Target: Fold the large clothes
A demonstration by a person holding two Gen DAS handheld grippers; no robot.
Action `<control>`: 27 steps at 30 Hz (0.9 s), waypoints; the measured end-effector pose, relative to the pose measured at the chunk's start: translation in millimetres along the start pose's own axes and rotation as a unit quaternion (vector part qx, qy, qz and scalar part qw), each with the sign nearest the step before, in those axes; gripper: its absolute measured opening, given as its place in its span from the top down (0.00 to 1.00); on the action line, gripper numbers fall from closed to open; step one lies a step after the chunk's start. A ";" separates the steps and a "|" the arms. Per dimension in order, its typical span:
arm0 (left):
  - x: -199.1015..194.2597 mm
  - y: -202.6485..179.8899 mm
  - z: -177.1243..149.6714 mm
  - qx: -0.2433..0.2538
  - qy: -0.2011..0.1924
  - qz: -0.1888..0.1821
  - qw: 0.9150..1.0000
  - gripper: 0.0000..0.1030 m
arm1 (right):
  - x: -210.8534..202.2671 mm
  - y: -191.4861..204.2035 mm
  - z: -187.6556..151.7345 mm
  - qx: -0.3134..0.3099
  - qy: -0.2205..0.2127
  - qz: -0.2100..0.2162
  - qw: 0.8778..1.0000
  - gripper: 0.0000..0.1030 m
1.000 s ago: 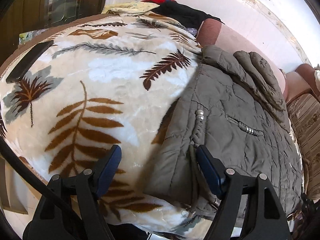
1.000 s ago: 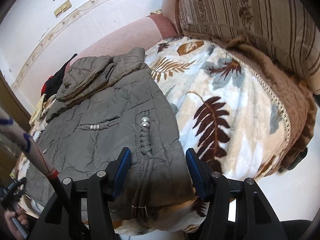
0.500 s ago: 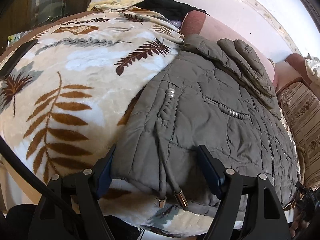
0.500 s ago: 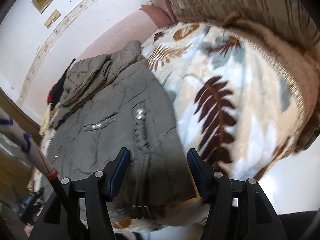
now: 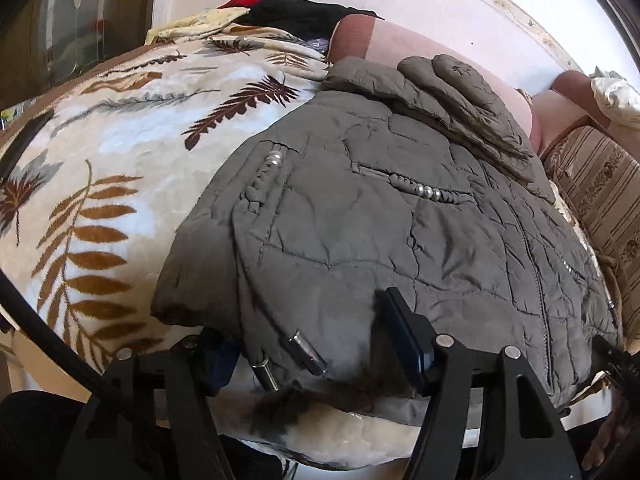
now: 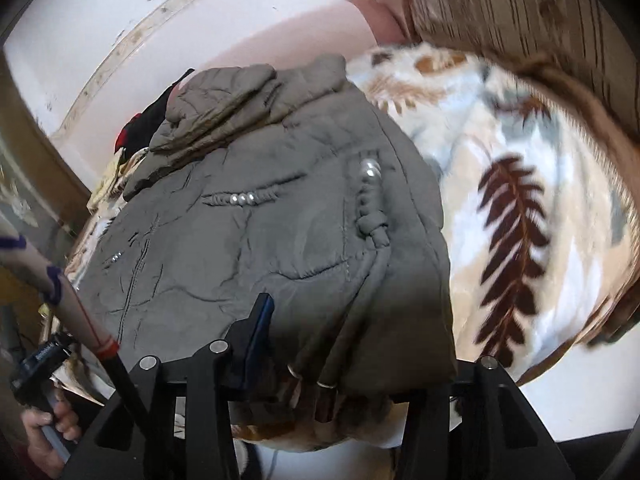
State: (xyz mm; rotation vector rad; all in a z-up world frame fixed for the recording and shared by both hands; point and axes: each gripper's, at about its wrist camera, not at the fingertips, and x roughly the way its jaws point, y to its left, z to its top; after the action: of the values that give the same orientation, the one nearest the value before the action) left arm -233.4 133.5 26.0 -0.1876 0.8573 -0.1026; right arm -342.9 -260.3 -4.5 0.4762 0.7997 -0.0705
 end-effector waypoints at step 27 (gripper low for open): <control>8.8 -33.2 -5.6 0.090 -0.023 0.081 0.992 0.39 | 16.7 32.7 -6.9 -0.096 0.009 -0.047 0.994 0.64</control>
State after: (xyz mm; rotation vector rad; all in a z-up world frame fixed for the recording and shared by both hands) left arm -232.4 98.8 22.7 0.0496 0.8104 -0.0228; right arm -328.0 -226.1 -7.8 0.2571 0.8365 -0.0755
